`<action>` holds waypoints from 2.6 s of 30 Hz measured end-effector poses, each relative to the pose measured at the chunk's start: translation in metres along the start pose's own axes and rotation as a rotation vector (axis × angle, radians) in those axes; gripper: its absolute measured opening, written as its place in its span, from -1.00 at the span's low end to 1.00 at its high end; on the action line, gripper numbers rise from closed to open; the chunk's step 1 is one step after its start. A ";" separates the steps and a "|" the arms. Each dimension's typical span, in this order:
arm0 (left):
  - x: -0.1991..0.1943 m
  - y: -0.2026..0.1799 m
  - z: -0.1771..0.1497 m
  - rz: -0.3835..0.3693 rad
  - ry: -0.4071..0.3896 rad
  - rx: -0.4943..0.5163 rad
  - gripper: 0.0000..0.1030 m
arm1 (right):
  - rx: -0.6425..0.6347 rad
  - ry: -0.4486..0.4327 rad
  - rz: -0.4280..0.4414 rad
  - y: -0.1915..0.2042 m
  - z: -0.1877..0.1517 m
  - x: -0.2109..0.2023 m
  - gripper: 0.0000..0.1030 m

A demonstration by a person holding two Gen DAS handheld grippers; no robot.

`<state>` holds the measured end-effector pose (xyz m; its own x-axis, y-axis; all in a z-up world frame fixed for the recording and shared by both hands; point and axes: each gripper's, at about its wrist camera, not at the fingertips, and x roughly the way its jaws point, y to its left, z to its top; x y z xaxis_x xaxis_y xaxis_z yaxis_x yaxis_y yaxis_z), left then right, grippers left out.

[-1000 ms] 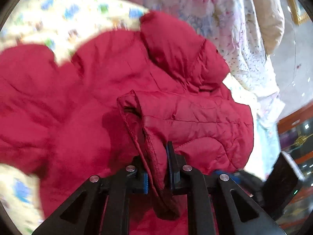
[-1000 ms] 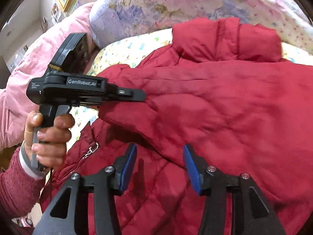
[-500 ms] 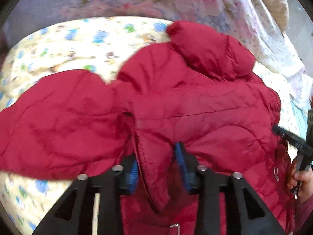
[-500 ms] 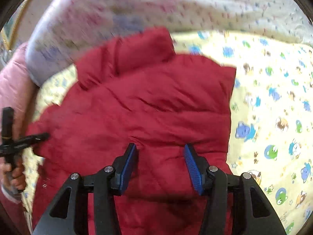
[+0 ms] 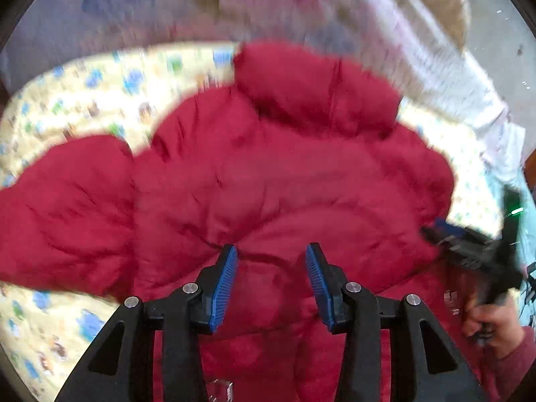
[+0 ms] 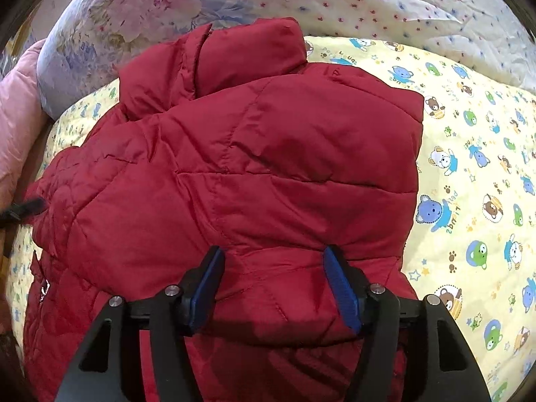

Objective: Fold large clothes

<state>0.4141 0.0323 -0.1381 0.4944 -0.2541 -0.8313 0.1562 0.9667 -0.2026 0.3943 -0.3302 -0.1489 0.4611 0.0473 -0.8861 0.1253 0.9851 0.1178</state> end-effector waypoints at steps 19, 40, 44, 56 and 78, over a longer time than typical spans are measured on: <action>0.032 0.008 -0.012 -0.008 -0.019 0.009 -0.14 | -0.075 0.027 -0.046 0.024 0.013 0.030 0.36; -0.021 0.016 -0.031 -0.022 -0.046 -0.056 0.31 | -0.107 -0.057 0.009 0.055 -0.004 -0.037 0.37; -0.039 0.031 -0.041 -0.036 -0.066 -0.103 0.37 | -0.105 -0.062 0.045 0.057 -0.016 -0.053 0.37; -0.090 0.111 -0.088 0.018 -0.129 -0.356 0.54 | -0.117 -0.062 0.125 0.074 -0.034 -0.085 0.37; -0.155 0.327 -0.141 0.221 -0.213 -0.821 0.64 | -0.077 -0.086 0.194 0.075 -0.062 -0.129 0.38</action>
<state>0.2681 0.3923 -0.1485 0.6024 0.0204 -0.7980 -0.5863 0.6897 -0.4250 0.2899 -0.2518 -0.0535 0.5437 0.2261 -0.8082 -0.0394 0.9688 0.2446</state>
